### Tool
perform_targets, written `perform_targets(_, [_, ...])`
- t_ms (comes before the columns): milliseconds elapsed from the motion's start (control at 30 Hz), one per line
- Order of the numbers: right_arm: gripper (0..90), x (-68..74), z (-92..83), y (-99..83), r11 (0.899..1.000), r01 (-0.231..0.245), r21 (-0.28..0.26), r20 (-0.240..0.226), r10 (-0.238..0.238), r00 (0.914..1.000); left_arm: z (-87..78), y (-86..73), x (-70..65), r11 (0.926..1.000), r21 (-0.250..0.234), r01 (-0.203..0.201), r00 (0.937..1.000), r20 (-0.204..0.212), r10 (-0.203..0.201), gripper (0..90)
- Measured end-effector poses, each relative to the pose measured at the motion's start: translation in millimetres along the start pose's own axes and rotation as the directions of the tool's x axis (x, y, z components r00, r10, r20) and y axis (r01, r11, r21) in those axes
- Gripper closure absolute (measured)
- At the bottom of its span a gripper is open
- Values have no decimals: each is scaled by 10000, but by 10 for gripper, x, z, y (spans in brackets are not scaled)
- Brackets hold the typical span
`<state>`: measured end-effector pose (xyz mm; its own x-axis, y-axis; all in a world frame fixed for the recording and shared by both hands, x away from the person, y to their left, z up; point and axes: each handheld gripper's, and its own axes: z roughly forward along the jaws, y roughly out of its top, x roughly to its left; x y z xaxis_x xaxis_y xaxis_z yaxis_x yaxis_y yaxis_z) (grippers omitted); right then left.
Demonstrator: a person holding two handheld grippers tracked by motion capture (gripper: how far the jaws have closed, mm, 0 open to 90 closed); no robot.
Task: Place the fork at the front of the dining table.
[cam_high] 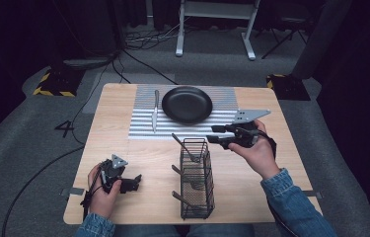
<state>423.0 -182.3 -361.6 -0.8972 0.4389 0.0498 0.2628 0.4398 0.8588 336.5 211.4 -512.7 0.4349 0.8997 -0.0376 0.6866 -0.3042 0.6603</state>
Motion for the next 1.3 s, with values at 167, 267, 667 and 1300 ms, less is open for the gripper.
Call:
perform_targets(167, [532,60,146,165,9995,318,44,-350,-316,9989,-1,-2,3,10000,-11,-29,10000,23,29,0])
perform_targets(267, [512,120,278,295,9986,532,20,-636,-529,9966,-1,-2,3,10000,-10,-29,10000,22,29,0])
perform_targets(667, [566,269,604,439,9943,994,373,-1596,-923,9829,-1,-2,4,10000,-10,-29,10000,24,29,0])
perform_targets(1300, [748,288,812,413,9860,1392,914,-2328,-1148,9657,0,-2,3,10000,-15,-21,10000,23,21,0])
